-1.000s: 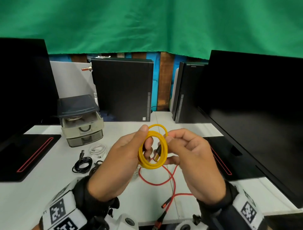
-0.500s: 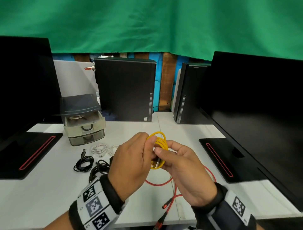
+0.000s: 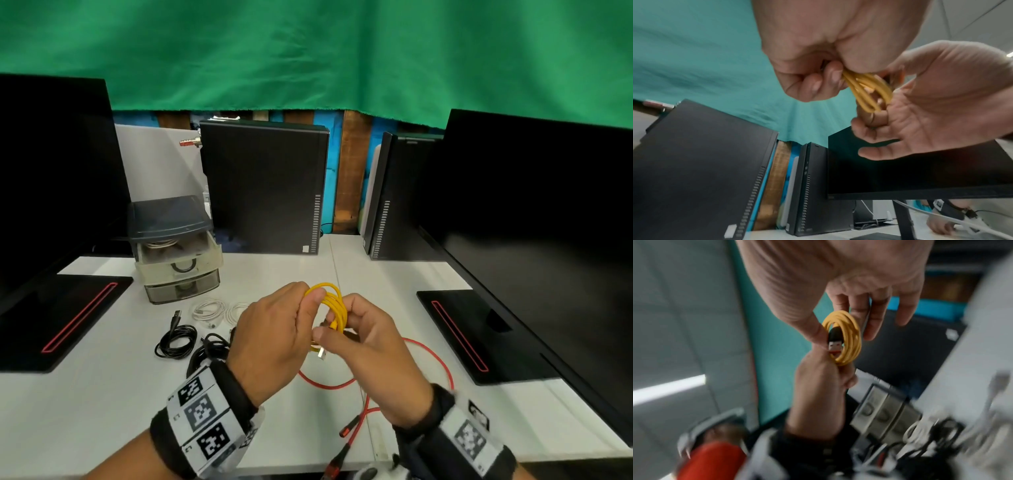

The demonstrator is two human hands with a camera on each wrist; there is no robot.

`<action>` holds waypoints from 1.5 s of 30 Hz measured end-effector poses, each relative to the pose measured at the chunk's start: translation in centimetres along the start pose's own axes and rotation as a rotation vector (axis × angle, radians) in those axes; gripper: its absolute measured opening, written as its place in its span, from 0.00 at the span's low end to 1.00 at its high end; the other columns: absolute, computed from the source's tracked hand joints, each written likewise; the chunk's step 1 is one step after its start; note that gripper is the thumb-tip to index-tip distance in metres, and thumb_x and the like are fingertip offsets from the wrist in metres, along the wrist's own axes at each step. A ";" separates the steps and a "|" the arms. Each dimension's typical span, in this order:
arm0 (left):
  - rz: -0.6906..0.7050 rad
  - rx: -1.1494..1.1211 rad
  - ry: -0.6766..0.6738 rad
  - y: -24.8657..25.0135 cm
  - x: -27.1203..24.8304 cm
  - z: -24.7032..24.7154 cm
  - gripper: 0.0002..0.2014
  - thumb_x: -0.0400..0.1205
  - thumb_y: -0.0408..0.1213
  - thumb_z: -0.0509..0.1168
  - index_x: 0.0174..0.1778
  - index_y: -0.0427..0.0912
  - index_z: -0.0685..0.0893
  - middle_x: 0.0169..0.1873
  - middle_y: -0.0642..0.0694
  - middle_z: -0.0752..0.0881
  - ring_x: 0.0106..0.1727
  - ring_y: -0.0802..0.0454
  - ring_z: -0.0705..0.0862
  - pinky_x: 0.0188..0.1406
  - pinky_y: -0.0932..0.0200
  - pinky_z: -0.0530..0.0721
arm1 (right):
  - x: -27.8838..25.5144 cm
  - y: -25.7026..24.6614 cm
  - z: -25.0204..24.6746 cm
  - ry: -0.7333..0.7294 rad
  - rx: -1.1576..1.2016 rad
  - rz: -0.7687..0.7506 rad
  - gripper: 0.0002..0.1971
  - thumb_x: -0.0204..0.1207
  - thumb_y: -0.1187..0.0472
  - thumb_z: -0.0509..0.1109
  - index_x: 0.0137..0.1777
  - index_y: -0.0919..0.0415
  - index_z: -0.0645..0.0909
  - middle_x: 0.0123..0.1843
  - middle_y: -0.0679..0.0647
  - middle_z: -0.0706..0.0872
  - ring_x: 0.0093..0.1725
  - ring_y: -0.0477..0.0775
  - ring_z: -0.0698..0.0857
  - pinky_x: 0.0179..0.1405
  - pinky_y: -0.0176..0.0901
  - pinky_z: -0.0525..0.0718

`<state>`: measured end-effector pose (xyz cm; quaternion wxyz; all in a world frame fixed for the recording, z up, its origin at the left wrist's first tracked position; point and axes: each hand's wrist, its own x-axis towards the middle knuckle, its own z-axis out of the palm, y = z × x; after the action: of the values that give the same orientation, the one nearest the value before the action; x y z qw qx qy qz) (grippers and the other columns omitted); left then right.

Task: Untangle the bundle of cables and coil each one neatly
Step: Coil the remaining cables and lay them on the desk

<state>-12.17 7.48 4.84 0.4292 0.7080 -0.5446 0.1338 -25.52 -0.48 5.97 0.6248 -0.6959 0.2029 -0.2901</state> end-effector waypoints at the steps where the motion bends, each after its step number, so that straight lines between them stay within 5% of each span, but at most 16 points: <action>1: -0.016 -0.049 -0.016 0.0 0.0 0.2 0.21 0.89 0.56 0.47 0.35 0.49 0.71 0.27 0.54 0.73 0.29 0.50 0.73 0.28 0.52 0.74 | 0.0 0.5 0.2 0.061 -0.144 -0.052 0.08 0.73 0.61 0.77 0.47 0.63 0.81 0.42 0.58 0.86 0.47 0.52 0.87 0.57 0.55 0.88; 5: -0.101 -0.239 -0.071 -0.1 0.1 0.3 0.20 0.88 0.55 0.51 0.34 0.51 0.73 0.25 0.57 0.74 0.30 0.55 0.73 0.29 0.65 0.71 | 0.4 1.3 -0.2 0.244 -0.404 -0.167 0.13 0.76 0.58 0.77 0.54 0.45 0.77 0.38 0.48 0.85 0.42 0.44 0.86 0.41 0.36 0.85; 10: -0.065 -0.226 -0.151 -0.4 -0.1 0.5 0.21 0.87 0.56 0.52 0.36 0.45 0.74 0.27 0.52 0.74 0.31 0.53 0.74 0.31 0.59 0.74 | 0.5 1.5 -0.7 0.232 -0.607 -0.254 0.06 0.75 0.57 0.76 0.40 0.51 0.81 0.31 0.45 0.86 0.33 0.46 0.85 0.36 0.41 0.84; 12: -0.089 -0.211 -0.122 -0.5 0.1 0.4 0.21 0.86 0.57 0.52 0.33 0.47 0.72 0.25 0.53 0.72 0.28 0.55 0.72 0.28 0.64 0.71 | 0.4 1.2 -0.6 0.216 -0.605 -0.251 0.06 0.74 0.58 0.75 0.37 0.53 0.82 0.30 0.47 0.85 0.32 0.48 0.84 0.36 0.46 0.85; 18: -0.212 -0.245 -0.060 -1.2 1.2 -0.7 0.25 0.83 0.58 0.56 0.27 0.44 0.67 0.22 0.52 0.65 0.25 0.56 0.66 0.26 0.65 0.67 | -0.3 -1.7 -1.5 0.178 -0.452 -0.319 0.07 0.72 0.67 0.76 0.37 0.56 0.83 0.31 0.52 0.85 0.30 0.50 0.81 0.26 0.33 0.79; 23: -0.326 -0.706 -0.233 0.2 1.5 -1.4 0.26 0.82 0.56 0.57 0.35 0.33 0.75 0.23 0.53 0.71 0.24 0.57 0.67 0.24 0.67 0.68 | 0.4 -2.5 -3.5 0.283 -0.400 -0.392 0.07 0.75 0.64 0.75 0.41 0.51 0.83 0.36 0.46 0.87 0.35 0.46 0.87 0.31 0.31 0.80; 26: -0.346 -0.808 -0.270 1.2 1.4 -1.5 0.23 0.81 0.53 0.57 0.35 0.34 0.76 0.21 0.56 0.71 0.22 0.60 0.66 0.22 0.71 0.67 | 0.6 -2.3 -3.8 0.294 -0.366 -0.380 0.07 0.76 0.62 0.73 0.42 0.49 0.80 0.38 0.47 0.89 0.40 0.51 0.90 0.35 0.47 0.89; 33: -0.568 -0.779 -0.016 -0.4 2.3 -1.8 0.26 0.81 0.62 0.59 0.22 0.50 0.70 0.25 0.46 0.68 0.24 0.53 0.64 0.22 0.58 0.62 | 0.2 -1.7 -2.7 0.102 -0.360 -0.354 0.06 0.74 0.66 0.74 0.40 0.55 0.82 0.33 0.57 0.87 0.33 0.59 0.87 0.27 0.58 0.85; 37: -0.499 -0.773 -0.017 0.0 2.1 -1.9 0.27 0.78 0.62 0.59 0.29 0.40 0.73 0.25 0.42 0.70 0.20 0.53 0.66 0.18 0.61 0.65 | -0.3 -1.2 -1.6 0.076 -0.301 -0.293 0.05 0.75 0.60 0.79 0.45 0.55 0.84 0.40 0.51 0.88 0.39 0.50 0.88 0.26 0.48 0.85; 40: -0.436 -0.740 -0.099 0.1 1.9 -1.8 0.27 0.78 0.61 0.59 0.29 0.38 0.76 0.22 0.45 0.75 0.18 0.51 0.74 0.18 0.64 0.72 | 0.2 -1.1 -1.3 0.079 -0.241 -0.165 0.14 0.74 0.54 0.79 0.57 0.50 0.81 0.52 0.46 0.90 0.48 0.50 0.91 0.36 0.47 0.90; 45: -0.514 -0.712 -0.204 -1.4 2.0 -0.7 0.29 0.75 0.63 0.62 0.33 0.35 0.80 0.25 0.41 0.79 0.19 0.50 0.77 0.20 0.62 0.76 | 1.1 0.0 -0.6 0.057 -0.047 -0.001 0.10 0.80 0.69 0.72 0.58 0.60 0.78 0.42 0.61 0.92 0.35 0.60 0.91 0.28 0.47 0.86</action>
<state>-10.02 6.77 5.92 0.6096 0.6380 -0.4026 -0.2433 -25.07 -1.68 6.22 0.6020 -0.7020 0.2270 -0.3054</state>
